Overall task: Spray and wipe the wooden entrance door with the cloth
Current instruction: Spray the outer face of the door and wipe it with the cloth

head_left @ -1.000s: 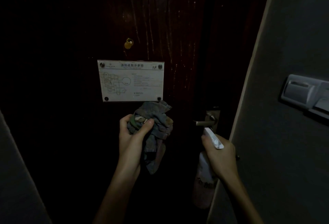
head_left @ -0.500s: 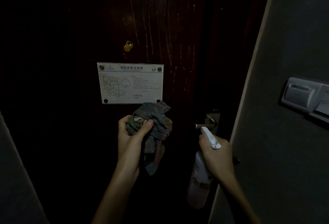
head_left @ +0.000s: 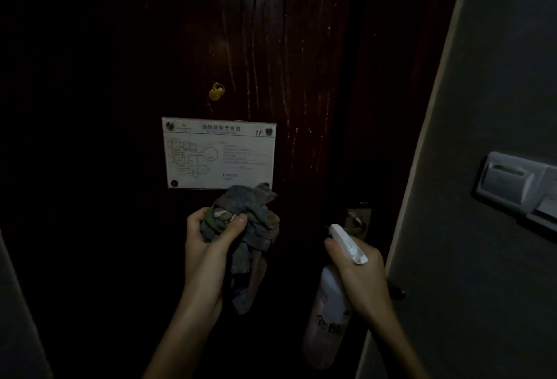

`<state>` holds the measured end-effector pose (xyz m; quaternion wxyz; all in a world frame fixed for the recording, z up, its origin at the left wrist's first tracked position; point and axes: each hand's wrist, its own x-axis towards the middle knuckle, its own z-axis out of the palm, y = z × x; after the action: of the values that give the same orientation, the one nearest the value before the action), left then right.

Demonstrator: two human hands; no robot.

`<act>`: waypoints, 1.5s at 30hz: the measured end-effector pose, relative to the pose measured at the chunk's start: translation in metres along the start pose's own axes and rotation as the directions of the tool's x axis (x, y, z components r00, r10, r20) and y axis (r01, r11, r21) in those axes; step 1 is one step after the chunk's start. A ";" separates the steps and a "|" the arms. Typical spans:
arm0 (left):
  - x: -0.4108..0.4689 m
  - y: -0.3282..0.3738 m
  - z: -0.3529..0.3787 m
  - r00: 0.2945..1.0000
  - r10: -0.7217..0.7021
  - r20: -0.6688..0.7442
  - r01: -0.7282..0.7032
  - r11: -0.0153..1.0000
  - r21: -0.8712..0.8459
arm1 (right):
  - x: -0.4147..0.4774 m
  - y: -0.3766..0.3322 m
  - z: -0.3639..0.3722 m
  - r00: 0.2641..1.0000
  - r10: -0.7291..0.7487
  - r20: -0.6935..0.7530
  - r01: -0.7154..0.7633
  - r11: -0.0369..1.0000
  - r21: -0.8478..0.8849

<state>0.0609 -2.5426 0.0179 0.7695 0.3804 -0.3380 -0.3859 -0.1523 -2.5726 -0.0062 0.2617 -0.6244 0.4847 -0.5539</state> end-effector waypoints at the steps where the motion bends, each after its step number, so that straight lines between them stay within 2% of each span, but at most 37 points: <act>1: 0.000 0.001 0.001 1.000 0.003 0.011 -0.003 1.000 -0.002 | 0.001 0.000 0.000 1.000 -0.014 -0.005 0.014 1.000 -0.004; 11: 0.008 0.004 0.015 0.998 0.024 0.050 -0.023 1.000 -0.004 | 0.011 0.006 -0.010 0.989 -0.034 -0.146 0.031 0.999 -0.019; 15: 0.011 0.004 0.021 0.998 0.030 0.056 -0.031 1.000 0.005 | 0.014 0.003 -0.004 0.900 -0.099 -0.424 0.125 0.992 0.034; 18: 0.012 0.004 0.024 0.998 0.027 0.054 -0.027 1.000 0.005 | 0.016 0.002 -0.001 0.920 -0.120 -0.374 0.146 0.988 0.043; 20: 0.012 0.005 0.025 0.998 0.025 0.056 -0.026 1.000 0.002 | 0.016 0.004 -0.003 0.903 -0.165 -0.397 0.192 0.981 0.027; 23: 0.012 0.006 0.025 0.998 0.028 0.056 -0.028 1.000 -0.001 | 0.015 -0.001 -0.005 0.936 -0.138 -0.324 0.151 0.988 0.013; 29: 0.015 0.012 0.020 0.999 0.033 0.037 -0.033 0.999 0.002 | 0.013 -0.007 -0.010 0.931 -0.175 -0.321 0.189 0.982 0.012; 32: 0.013 0.014 0.019 0.998 0.040 0.055 -0.040 0.999 -0.002 | 0.013 -0.013 -0.005 0.895 -0.251 -0.369 0.260 0.965 -0.026; 45: 0.014 0.019 0.019 0.995 0.049 0.088 -0.047 0.999 -0.019 | 0.015 -0.020 -0.003 0.928 -0.175 -0.330 0.184 0.983 -0.004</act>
<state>0.0584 -2.5525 0.0457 0.7661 0.3481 -0.3773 -0.3867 -0.1501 -2.5776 0.0180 0.1340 -0.5612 0.4550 -0.6782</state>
